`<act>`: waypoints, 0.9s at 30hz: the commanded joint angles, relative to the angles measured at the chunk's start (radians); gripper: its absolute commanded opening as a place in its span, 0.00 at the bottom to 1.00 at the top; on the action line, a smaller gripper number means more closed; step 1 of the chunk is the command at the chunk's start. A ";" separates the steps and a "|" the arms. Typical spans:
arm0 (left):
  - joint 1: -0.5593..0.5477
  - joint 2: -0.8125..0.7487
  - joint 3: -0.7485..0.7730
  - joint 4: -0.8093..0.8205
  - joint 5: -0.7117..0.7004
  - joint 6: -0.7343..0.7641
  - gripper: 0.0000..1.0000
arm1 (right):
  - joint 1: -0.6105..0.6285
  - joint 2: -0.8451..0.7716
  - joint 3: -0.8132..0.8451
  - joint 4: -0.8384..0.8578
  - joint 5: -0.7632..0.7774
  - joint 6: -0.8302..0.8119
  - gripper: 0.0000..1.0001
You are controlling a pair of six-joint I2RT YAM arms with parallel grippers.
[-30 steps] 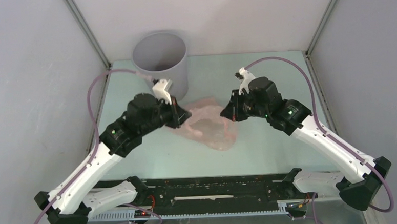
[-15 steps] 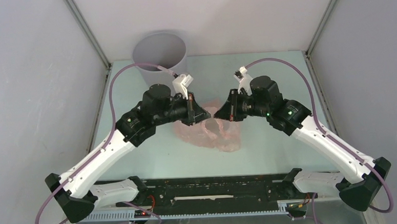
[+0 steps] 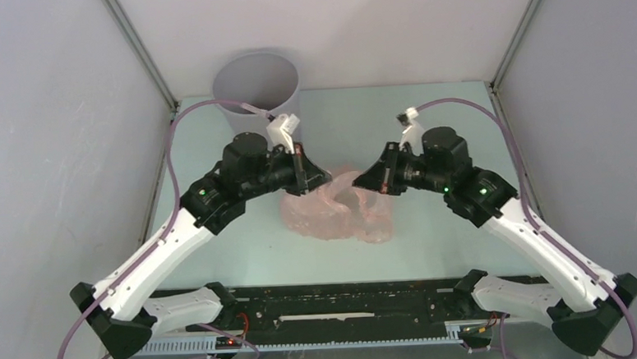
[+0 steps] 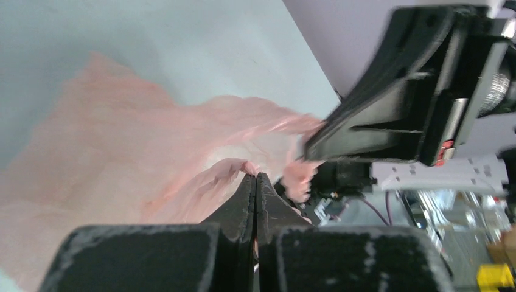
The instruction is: Put the trash bags into the trash bin
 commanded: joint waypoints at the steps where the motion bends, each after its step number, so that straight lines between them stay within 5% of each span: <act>1: 0.100 -0.084 -0.032 -0.072 -0.151 -0.066 0.00 | -0.093 -0.103 -0.003 -0.124 0.153 -0.041 0.00; 7: 0.294 0.089 -0.081 -0.159 0.041 -0.179 0.00 | -0.226 -0.023 -0.189 -0.112 0.024 -0.060 0.00; 19: 0.168 0.132 -0.047 0.022 0.175 -0.284 0.00 | -0.115 -0.012 -0.196 0.278 -0.221 0.140 0.06; 27: 0.120 0.178 -0.022 0.109 0.221 -0.380 0.00 | -0.066 -0.033 -0.196 0.302 -0.169 0.127 0.12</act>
